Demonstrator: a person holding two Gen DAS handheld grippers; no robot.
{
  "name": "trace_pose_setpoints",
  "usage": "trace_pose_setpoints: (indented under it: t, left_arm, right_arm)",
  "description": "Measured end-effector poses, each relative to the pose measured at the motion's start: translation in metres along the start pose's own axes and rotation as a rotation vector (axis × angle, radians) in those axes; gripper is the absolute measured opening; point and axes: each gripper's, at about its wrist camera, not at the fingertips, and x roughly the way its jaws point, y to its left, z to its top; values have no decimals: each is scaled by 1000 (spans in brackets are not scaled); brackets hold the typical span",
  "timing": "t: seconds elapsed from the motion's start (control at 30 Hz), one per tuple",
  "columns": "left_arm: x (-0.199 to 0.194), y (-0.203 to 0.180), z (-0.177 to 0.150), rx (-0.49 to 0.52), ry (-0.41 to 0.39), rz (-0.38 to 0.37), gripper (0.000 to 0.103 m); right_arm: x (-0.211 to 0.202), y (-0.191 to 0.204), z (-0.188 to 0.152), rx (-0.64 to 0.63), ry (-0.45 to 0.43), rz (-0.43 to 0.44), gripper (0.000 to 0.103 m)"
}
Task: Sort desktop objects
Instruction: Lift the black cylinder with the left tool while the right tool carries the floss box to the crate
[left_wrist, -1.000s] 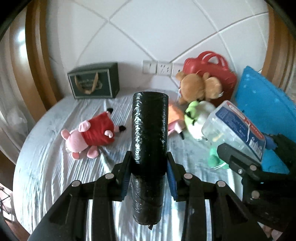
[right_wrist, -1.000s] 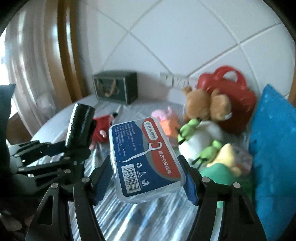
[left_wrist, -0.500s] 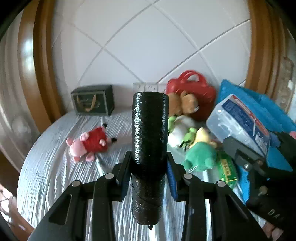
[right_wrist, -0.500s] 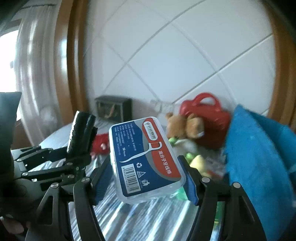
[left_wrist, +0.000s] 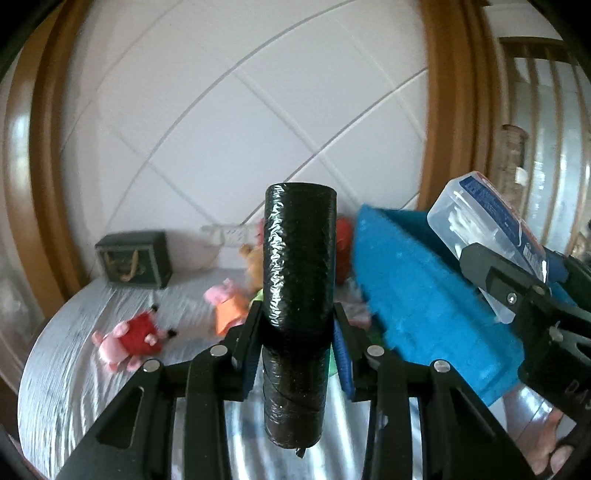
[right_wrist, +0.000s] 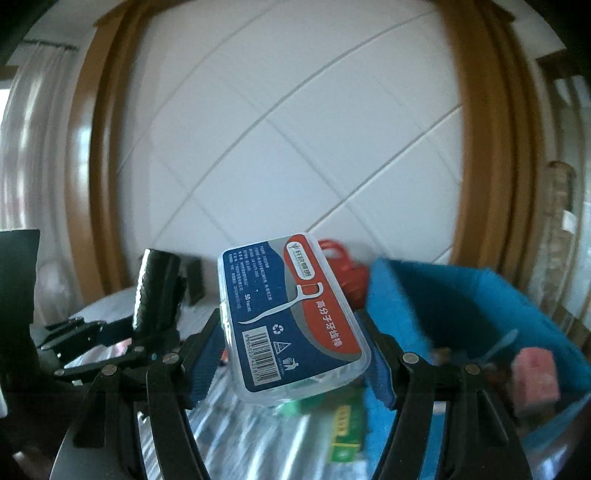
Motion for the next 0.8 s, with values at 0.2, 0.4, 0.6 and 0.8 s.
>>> trace_pose_setpoints:
  t: [0.2,0.4,0.6,0.8]
  left_arm:
    - [-8,-92,26,32,-86,-60,34]
    - [-2,-196,46,43,-154,-84,34]
    - [19,-284,46,72,-115,-87,34]
    - [68,-326,20,127,48,-39,34]
  right_arm:
    - [-32,-89,6,34,-61,-80,68]
    - [-54,-201,2,22,-77,-110,68]
    - [-49,-301,-19,63,-2,-140,68]
    - [-35,-350,-53,123,67,-100,68]
